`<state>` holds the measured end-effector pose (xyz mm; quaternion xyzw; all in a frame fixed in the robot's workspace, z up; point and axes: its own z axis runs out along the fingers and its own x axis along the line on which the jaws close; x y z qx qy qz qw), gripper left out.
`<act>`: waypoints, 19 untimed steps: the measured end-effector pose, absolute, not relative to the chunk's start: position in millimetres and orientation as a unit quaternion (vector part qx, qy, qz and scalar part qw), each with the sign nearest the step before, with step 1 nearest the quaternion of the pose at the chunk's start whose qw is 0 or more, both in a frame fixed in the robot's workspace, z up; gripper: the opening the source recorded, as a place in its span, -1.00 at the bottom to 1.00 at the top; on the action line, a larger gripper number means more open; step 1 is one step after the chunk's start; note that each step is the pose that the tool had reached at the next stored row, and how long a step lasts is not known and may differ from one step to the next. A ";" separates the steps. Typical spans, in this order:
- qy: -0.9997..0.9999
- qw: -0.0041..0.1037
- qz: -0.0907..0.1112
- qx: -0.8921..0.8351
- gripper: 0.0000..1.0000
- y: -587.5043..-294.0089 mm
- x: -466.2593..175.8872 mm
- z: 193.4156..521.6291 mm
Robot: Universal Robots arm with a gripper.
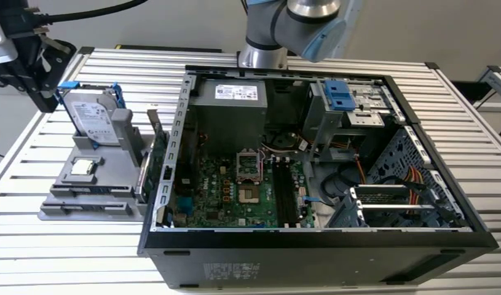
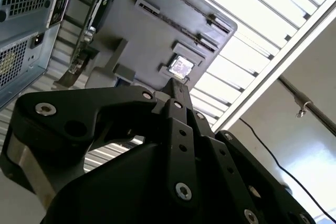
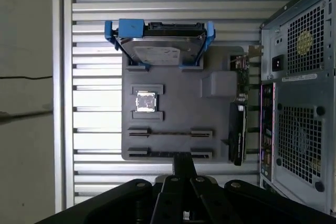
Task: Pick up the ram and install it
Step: 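Pick up the ram and move it above insertion slot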
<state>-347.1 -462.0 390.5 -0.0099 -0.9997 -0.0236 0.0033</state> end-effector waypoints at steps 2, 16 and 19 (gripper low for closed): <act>-1.000 0.003 -0.024 -0.009 -1.00 -463.6 -347.5 390.5; -1.000 0.003 -0.024 -0.008 -1.00 -475.8 -349.1 390.5; -1.000 0.003 -0.024 -0.007 -1.00 -478.4 -349.3 390.5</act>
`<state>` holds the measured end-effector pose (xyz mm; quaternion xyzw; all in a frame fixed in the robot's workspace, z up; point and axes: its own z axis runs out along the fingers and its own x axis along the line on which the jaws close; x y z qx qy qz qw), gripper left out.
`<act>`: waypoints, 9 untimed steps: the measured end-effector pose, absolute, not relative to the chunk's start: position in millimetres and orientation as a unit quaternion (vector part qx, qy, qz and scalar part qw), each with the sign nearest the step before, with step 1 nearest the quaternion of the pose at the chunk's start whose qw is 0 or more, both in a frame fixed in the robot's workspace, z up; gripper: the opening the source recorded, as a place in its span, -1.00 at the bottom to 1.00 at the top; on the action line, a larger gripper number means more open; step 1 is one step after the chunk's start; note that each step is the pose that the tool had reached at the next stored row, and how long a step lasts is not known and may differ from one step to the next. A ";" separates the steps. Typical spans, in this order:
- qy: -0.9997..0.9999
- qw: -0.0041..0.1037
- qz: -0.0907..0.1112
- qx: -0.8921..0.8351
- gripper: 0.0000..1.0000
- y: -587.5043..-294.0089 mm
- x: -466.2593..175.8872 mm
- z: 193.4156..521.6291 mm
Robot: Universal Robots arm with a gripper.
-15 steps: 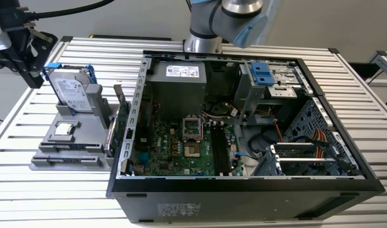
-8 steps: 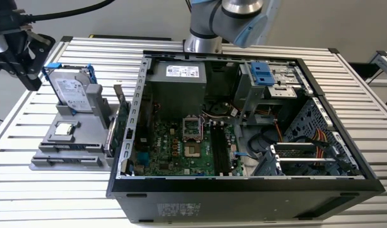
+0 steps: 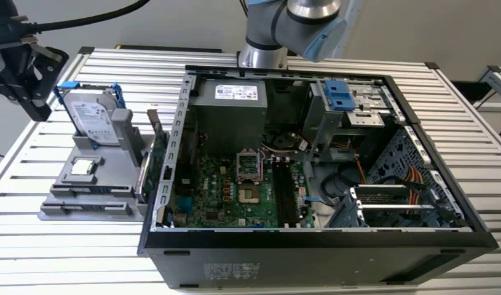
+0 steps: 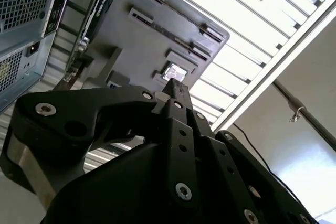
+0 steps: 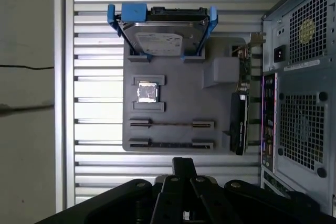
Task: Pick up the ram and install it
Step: 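Pick up the ram and move it above insertion slot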
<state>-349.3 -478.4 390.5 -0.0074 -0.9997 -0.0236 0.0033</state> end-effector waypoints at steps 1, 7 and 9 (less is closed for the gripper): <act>-1.000 0.003 -0.024 -0.007 -1.00 -479.1 -349.3 390.5; -1.000 0.003 -0.024 -0.007 -1.00 -480.8 -349.4 390.5; -1.000 0.003 -0.024 -0.007 -1.00 -481.7 -349.4 390.5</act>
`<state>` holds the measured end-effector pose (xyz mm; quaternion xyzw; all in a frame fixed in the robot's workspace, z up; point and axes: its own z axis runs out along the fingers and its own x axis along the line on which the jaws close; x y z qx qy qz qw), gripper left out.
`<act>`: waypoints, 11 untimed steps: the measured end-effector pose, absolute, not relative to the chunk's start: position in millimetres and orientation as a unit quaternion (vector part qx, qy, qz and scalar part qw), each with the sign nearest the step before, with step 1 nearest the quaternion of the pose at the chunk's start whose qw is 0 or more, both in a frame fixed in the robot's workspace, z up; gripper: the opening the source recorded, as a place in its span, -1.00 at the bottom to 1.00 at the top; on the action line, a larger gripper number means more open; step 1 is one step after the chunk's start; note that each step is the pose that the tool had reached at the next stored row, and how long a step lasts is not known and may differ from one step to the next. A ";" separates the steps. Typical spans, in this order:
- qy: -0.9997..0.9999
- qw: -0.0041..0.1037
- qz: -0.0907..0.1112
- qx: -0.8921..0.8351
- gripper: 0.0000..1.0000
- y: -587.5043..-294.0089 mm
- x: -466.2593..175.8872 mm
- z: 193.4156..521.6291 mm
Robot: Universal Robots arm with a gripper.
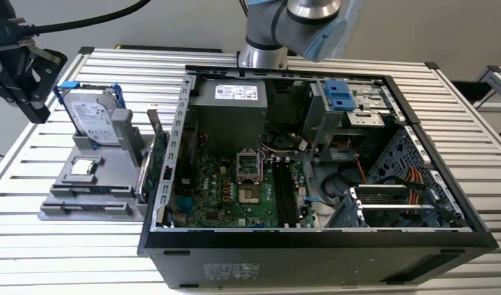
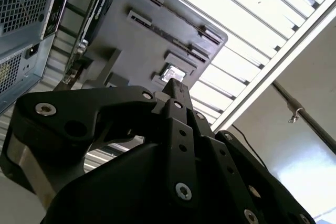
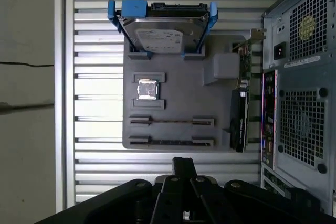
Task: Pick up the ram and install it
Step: 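Pick up the ram and move it above insertion slot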
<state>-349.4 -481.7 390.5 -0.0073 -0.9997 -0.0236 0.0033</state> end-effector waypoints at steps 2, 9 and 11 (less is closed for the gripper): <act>-1.000 0.003 -0.024 -0.007 -1.00 -481.7 -349.4 390.5; -1.000 0.003 -0.024 -0.007 -1.00 -481.9 -349.4 390.5; -1.000 0.003 -0.024 -0.006 -1.00 -481.9 -349.4 390.5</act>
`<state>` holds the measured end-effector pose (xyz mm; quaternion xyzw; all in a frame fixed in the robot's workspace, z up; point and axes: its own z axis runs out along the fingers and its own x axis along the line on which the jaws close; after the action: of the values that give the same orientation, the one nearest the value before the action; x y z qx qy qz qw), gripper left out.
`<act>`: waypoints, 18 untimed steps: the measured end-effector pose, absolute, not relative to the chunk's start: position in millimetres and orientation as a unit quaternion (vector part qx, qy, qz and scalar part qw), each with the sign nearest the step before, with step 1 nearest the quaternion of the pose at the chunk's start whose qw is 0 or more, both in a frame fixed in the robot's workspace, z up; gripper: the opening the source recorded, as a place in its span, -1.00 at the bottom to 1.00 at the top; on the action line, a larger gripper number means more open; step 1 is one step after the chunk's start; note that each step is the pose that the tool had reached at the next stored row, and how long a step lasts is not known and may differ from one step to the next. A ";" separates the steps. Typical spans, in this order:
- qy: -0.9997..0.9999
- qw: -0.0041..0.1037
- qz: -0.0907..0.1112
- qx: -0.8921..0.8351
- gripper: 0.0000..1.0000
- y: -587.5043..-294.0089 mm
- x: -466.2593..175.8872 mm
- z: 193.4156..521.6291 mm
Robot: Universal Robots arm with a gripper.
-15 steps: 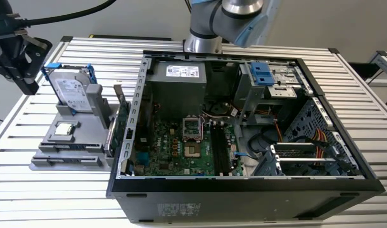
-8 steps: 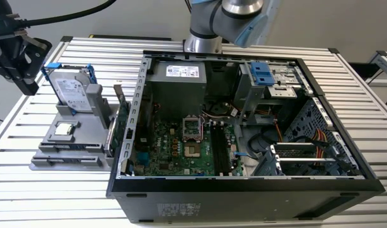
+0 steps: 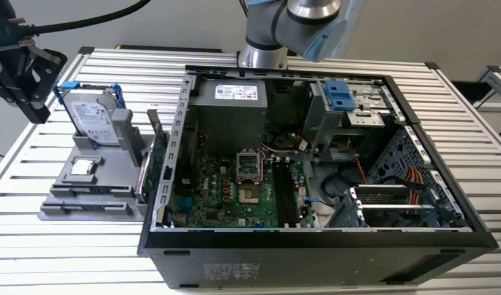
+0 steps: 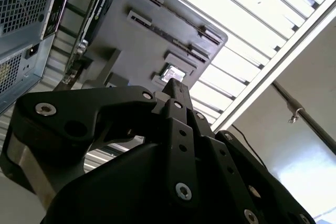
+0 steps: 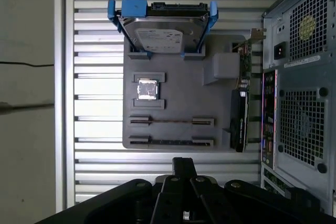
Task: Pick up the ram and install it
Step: 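Pick up the ram and move it above insertion slot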
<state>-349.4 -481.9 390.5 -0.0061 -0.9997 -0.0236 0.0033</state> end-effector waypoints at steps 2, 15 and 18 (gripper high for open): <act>-1.000 0.003 -0.024 -0.002 -1.00 -482.0 -349.4 390.5; -1.000 0.004 -0.024 0.009 -1.00 -482.0 -349.4 390.5; -1.000 0.004 -0.024 0.009 -1.00 -482.0 -349.4 390.5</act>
<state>-349.4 -482.0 390.5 0.0087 -0.9997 -0.0236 0.0037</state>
